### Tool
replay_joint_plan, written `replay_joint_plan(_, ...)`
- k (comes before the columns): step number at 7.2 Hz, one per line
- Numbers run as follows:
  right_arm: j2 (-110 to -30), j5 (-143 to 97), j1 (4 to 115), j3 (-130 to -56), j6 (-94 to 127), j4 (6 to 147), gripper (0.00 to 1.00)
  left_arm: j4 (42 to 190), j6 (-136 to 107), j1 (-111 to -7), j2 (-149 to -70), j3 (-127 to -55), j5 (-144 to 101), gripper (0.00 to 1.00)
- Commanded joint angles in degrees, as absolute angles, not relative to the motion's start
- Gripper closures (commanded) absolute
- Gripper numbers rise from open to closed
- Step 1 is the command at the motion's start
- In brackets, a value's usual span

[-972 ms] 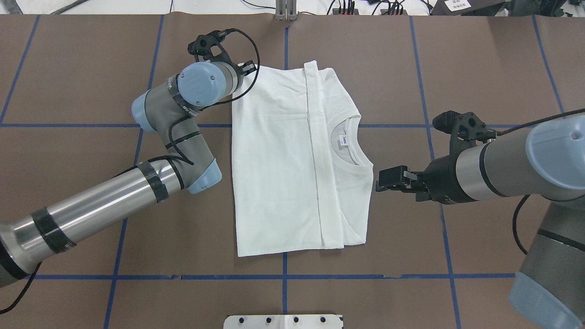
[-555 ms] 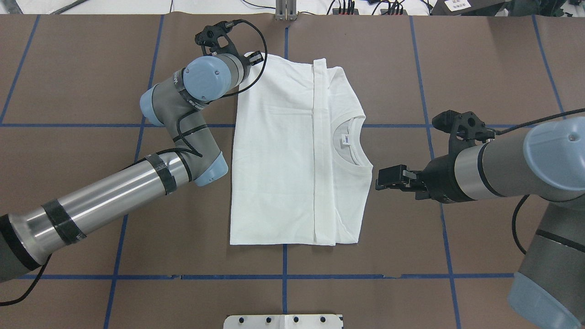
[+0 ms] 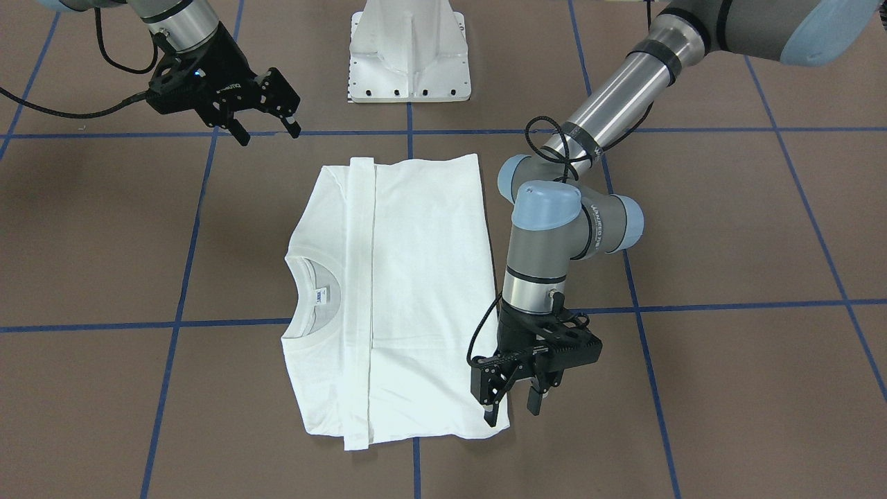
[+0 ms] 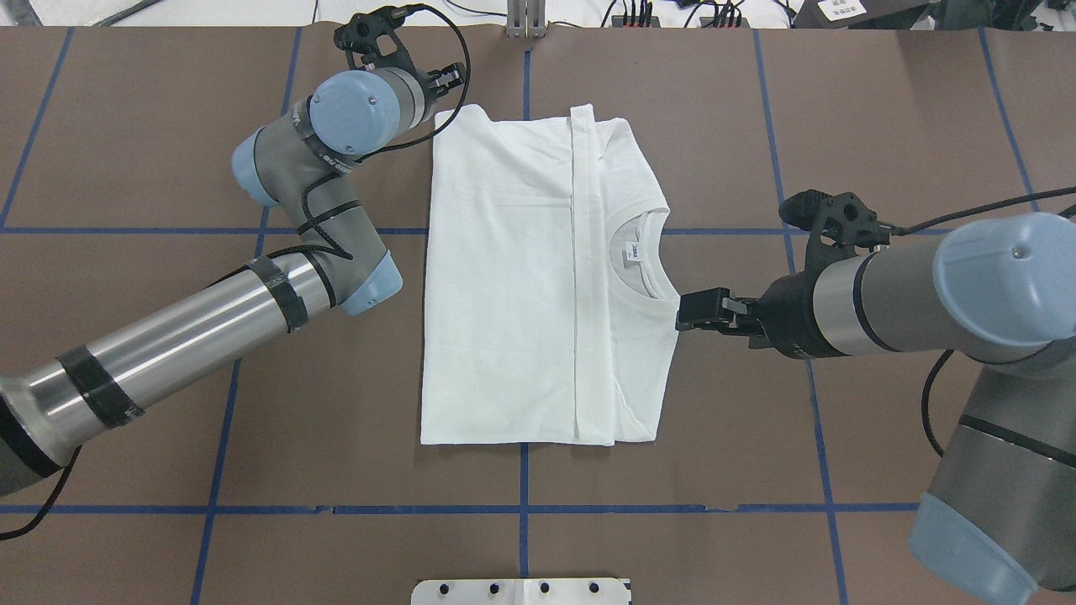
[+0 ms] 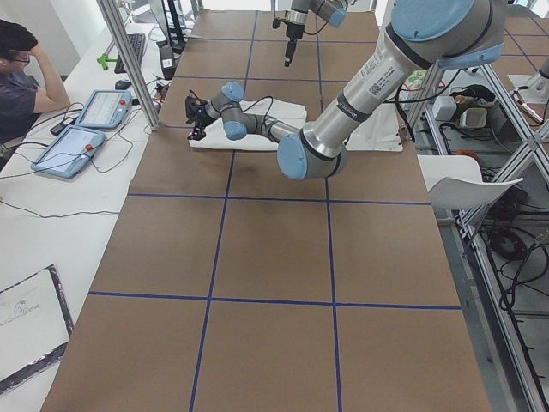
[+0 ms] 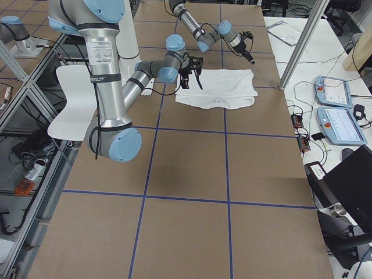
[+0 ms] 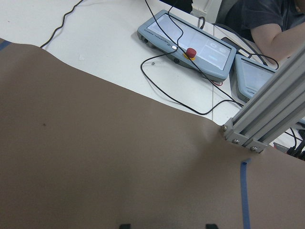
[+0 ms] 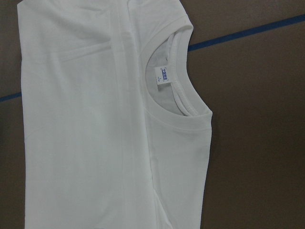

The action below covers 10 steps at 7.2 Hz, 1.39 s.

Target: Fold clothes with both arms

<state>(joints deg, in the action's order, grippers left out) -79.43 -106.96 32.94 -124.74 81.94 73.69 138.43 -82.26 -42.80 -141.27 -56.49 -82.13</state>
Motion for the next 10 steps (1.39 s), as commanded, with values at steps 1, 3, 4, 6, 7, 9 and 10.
replay_joint_plan(1,-77.52,-103.47,31.39,-121.66,81.83,74.09,0.00,137.64,-81.92,-46.56,-136.36,-63.07,-95.28,0.00)
replay_joint_plan(3,-72.20,-101.25,28.93,-120.07,81.13,81.15,0.00,134.33,-77.73,-48.25,-128.97,-71.32,-103.58,0.00)
replay_joint_plan(4,-66.76,-98.73,26.65,-118.58,80.25,88.78,0.00,130.64,-74.48,-48.43,-126.15,-76.41,-105.28,0.00)
replay_joint_plan(6,-60.75,-91.69,22.60,-113.06,68.10,93.60,0.00,130.34,-74.18,-48.43,-114.23,-90.80,-107.82,0.00)
replay_joint_plan(7,-60.47,-91.58,21.37,-111.29,61.85,93.60,0.00,130.34,-74.27,-48.43,-110.17,-95.75,-111.41,0.00)
replay_joint_plan(9,-58.73,-87.82,17.51,-107.24,59.77,93.52,0.00,130.34,-74.53,-48.25,-107.58,-99.31,-111.71,0.00)
replay_joint_plan(10,-56.10,-87.72,16.53,-103.66,59.77,93.52,0.00,130.34,-74.53,-48.08,-107.67,-98.79,-111.80,0.00)
